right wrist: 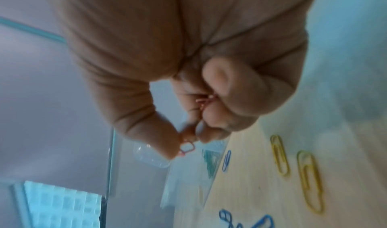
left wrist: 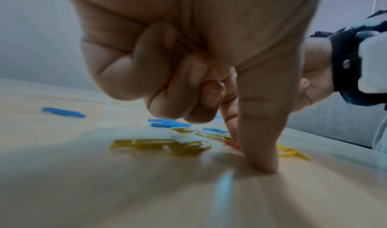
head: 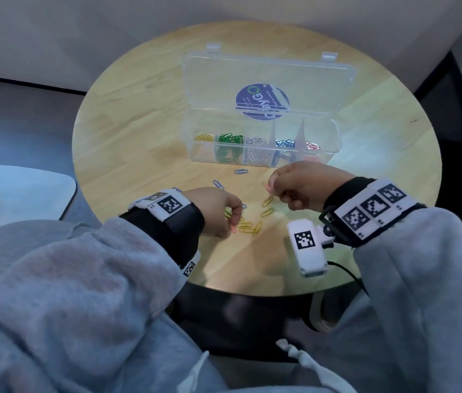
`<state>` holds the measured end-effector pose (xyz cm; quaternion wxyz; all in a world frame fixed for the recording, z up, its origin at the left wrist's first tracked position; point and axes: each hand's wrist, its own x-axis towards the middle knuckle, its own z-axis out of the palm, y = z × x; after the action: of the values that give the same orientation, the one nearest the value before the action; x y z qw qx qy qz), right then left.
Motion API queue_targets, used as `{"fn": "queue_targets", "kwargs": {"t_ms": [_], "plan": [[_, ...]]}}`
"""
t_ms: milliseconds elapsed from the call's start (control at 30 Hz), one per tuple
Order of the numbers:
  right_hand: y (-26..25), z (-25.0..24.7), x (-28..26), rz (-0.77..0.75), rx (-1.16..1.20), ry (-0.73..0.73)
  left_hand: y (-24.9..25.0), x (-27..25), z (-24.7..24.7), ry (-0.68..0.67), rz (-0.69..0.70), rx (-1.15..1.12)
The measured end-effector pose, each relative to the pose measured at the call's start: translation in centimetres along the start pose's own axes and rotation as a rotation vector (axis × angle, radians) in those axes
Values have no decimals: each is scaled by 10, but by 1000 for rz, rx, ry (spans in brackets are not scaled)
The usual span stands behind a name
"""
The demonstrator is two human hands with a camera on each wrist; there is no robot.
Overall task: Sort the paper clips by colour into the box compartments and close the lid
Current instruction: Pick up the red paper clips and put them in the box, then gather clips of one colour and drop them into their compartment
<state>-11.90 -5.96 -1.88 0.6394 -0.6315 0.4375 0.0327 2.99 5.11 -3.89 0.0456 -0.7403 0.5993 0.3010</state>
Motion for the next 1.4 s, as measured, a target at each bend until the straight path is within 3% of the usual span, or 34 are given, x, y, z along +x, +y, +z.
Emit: {"fn": "queue_targets", "kwargs": {"t_ms": [167, 367, 533, 633, 733, 833, 1000, 1167, 1400], "plan": [[4, -3, 1, 31, 347, 94, 0, 4, 0, -35, -10, 29], [-2, -14, -7, -32, 507, 186, 6, 0, -5, 19, -22, 1], [-11, -28, -19, -133, 599, 188, 5, -3, -33, 72, -13, -483], [-20, -40, -25, -178, 656, 162, 12, 2, -55, 92, -111, -856], [-29, -54, -27, -180, 734, 157, 24, 11, -72, 91, -215, -1109], [-31, -70, -22, -174, 809, 226, 35, 22, -84, 61, -222, -1266], [-26, -89, -8, -172, 942, 242, 60, 46, -91, -21, -198, -1370], [-20, -106, 0, -138, 915, 237, 91, 71, -97, -5, -157, -1466], [-11, -120, 5, -50, 841, 155, 112, 101, -100, -9, -133, -1411]]}}
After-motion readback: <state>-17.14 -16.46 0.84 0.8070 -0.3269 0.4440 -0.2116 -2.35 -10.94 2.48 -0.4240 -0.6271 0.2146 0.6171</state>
